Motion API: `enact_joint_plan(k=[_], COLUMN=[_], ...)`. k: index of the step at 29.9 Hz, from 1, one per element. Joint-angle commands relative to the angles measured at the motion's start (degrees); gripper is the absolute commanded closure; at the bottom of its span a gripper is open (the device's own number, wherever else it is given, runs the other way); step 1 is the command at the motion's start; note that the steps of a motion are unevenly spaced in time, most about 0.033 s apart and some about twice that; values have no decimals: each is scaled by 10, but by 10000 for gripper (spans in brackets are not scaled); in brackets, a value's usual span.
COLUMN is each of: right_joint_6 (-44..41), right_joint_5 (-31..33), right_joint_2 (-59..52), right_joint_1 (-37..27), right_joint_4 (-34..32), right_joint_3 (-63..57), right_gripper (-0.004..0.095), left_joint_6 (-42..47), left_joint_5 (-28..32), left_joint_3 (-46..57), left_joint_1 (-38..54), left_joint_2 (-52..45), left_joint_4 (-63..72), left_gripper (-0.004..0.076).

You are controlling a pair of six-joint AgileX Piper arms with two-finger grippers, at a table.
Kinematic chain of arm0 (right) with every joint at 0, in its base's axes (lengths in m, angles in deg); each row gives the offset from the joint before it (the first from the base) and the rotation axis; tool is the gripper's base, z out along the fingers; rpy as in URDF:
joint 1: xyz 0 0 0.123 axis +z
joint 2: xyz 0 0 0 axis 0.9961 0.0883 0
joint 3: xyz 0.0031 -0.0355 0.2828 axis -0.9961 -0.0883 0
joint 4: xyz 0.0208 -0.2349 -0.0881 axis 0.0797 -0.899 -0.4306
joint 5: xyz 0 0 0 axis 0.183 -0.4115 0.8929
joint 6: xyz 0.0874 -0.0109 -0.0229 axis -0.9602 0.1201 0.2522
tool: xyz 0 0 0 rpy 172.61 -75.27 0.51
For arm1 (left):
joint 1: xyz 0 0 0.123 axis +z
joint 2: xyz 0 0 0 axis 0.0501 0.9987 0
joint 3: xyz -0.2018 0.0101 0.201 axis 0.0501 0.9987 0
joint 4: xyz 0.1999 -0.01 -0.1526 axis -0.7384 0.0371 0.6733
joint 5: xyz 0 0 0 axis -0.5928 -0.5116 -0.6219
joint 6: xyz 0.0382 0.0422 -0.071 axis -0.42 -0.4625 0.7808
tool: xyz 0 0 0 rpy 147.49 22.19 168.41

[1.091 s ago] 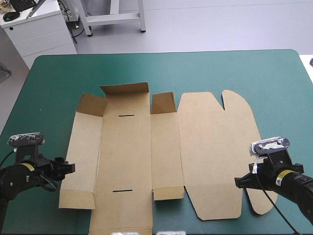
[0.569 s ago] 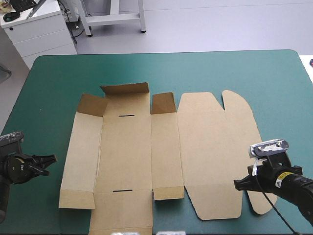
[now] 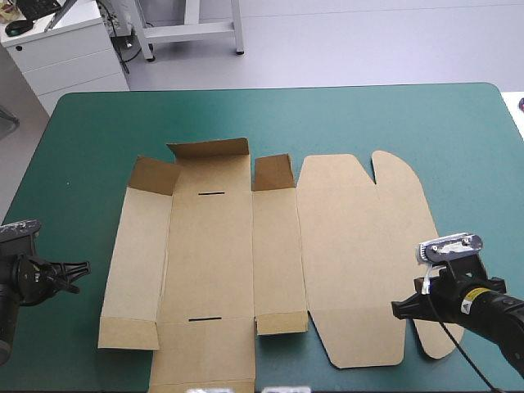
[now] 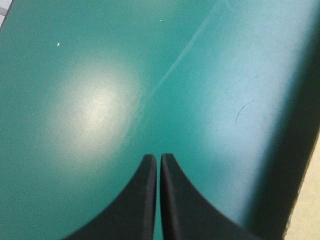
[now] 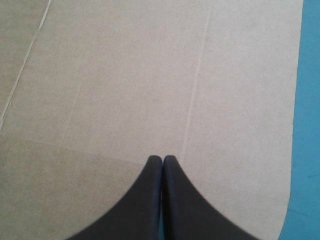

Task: Fold the box

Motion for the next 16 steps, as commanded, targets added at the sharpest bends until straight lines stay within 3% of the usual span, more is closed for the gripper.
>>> enact_joint_plan(k=[1, 5, 9, 12, 15, 16], right_joint_6=[8, 14, 16, 16, 17, 20], right_joint_5=[-24, -23, -23, -21, -20, -20], right_joint_2=[-2, -2, -2, -2, -2, -2], right_joint_1=[-4, -4, -4, -4, -4, -4], right_joint_4=[0, 0, 0, 0, 0, 0], right_joint_3=[14, 14, 14, 14, 14, 14], right_gripper=[928, 928, 928, 928, 928, 928], left_joint_6=[-4, 12, -60, -64, -143, -208], left_joint_5=[15, 16, 27, 52, 71, 70], left_joint_3=[-19, -19, -20, -20, -20, -20], left_joint_1=[1, 1, 2, 34, 112, 155], left_joint_2=[-8, -8, -2, 13, 39, 49], left_joint_4=[-18, 9, 71, 110, 200, 279], left_gripper=[731, 734, 731, 704, 706, 706])
